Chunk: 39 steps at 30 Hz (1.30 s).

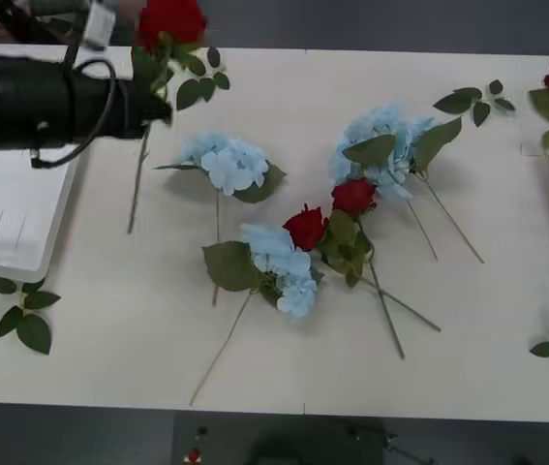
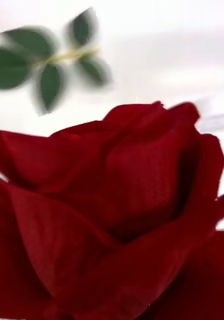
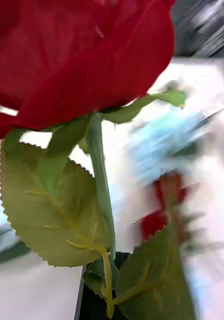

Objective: Put the red flowers into the right box and the blue flowers into the left box

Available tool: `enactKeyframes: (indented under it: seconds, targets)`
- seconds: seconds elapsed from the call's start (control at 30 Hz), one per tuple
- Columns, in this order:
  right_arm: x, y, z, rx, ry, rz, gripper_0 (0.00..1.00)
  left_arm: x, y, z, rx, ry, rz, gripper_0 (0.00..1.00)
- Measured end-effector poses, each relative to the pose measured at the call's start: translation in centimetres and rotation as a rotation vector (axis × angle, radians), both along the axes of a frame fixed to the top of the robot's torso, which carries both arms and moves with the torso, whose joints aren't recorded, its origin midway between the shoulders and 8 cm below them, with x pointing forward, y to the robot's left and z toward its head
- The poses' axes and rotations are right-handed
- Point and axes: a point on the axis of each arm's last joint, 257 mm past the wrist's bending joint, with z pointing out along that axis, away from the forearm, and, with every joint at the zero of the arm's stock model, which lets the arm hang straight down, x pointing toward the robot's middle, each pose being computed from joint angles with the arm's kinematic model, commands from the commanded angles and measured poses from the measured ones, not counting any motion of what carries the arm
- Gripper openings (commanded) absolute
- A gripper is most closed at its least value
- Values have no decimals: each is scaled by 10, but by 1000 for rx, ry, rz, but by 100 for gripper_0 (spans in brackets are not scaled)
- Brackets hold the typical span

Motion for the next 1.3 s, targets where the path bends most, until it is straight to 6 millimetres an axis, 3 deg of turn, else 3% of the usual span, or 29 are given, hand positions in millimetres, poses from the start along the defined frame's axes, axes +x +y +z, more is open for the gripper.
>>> enactKeyframes:
  seconds: [0.1, 0.13, 0.2, 0.3, 0.37, 0.5, 0.63, 0.77, 0.8, 0.83, 0.87, 0.9, 1.0, 1.13, 1.3]
  targets:
    - [1, -58, 57, -313, 16, 91, 0, -2, -50, 65, -288, -89, -15, 0]
    - [2, -71, 68, -384, 25, 122, 0, -2, -66, 74, -349, -116, -20, 0]
    - [6, -92, 77, -458, 19, 146, 0, -10, -107, 71, -418, -127, -60, 0]
    - [14, -126, 72, -505, -33, 116, 0, -35, -172, 65, -506, -124, -142, 0]
    - [18, -150, 59, -535, -63, 103, 0, -48, -208, 68, -539, -169, -176, 0]
    - [0, -180, 8, -510, -21, 54, 0, -57, -250, 71, -581, -185, -199, 0]
    - [-3, -181, -18, -493, -15, 54, 0, -55, -258, 70, -564, -197, -203, 0]
    - [-2, -176, -28, -477, -20, 52, 0, -57, -258, 62, -525, -198, -218, 0]
    - [-3, -177, -30, -470, -24, 45, 4, -57, -258, 61, -521, -192, -222, 0]
    - [-4, -177, -33, -462, -28, 33, 12, -58, -257, 59, -519, -186, -225, 0]
    - [-5, -178, -35, -454, -32, 21, 34, -58, -257, 59, -517, -183, -227, 0]
    - [-6, -179, -36, -453, -33, 15, 49, -57, -256, 59, -515, -183, -227, 0]
    - [-6, -179, -37, -467, -28, 22, 72, -57, -256, 58, -514, -183, -226, 0]
    - [1, -170, -40, -419, -68, 25, 83, -57, -256, 58, -514, -183, -226, 0]
    - [11, -142, -54, -202, -151, -15, 92, -57, -256, 58, -514, -183, -226, 0]
